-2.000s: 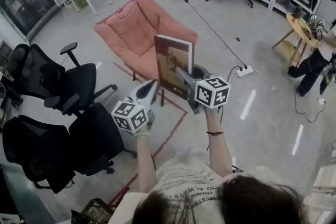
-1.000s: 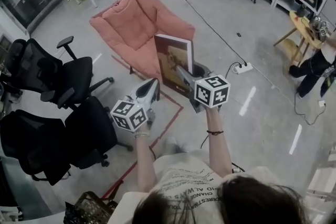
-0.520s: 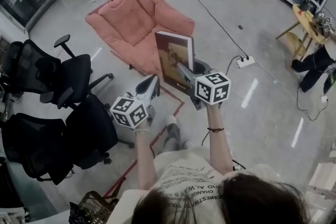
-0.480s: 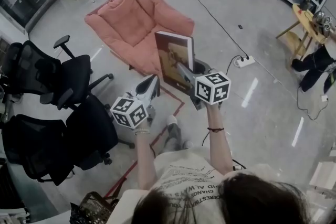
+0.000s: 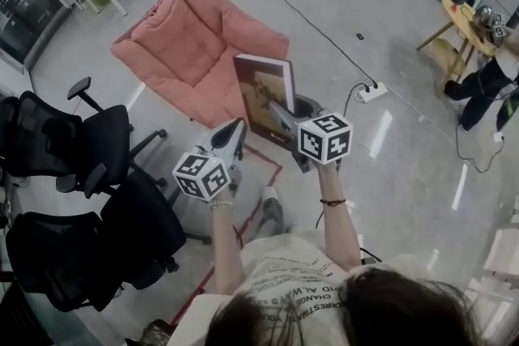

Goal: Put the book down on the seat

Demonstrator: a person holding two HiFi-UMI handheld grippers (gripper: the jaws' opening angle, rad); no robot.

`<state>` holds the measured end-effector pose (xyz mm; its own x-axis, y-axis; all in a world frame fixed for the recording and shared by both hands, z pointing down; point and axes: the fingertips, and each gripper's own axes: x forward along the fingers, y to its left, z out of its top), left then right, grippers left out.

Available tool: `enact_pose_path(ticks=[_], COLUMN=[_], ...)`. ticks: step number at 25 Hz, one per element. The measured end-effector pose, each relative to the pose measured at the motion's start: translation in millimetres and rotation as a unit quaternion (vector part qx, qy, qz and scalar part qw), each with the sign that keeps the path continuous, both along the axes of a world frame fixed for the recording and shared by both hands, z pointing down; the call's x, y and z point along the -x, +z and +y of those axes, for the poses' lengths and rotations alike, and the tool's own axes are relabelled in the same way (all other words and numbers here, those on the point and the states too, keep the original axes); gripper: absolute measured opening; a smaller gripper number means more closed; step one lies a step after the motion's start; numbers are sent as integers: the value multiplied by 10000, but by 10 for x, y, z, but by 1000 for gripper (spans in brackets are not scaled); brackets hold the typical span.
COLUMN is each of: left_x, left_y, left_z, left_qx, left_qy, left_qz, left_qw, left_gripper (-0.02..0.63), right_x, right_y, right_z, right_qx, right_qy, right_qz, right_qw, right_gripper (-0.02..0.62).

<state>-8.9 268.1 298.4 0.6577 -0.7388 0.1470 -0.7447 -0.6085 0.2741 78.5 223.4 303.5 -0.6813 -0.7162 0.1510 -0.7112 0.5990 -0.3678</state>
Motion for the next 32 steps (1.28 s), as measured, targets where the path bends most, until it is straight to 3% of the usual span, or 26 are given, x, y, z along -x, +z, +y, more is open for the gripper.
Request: enact_pose_path(ticks=[16,32], left_x=[386,511], left_y=[122,306], left_z=[-1580,-2378], left_qx=[156,260], left_qy=[391,455], left_qz=[136,76], left_qw=[9990,9986], left_gripper=[3,3], right_x=[257,364], right_y=[16,321], right_z=[-1349,-2153], right_qx=[-3,309], right_qy=[435,571], right_qz=[172,142], right_qw=[9989,9978], right_gripper=[146,147])
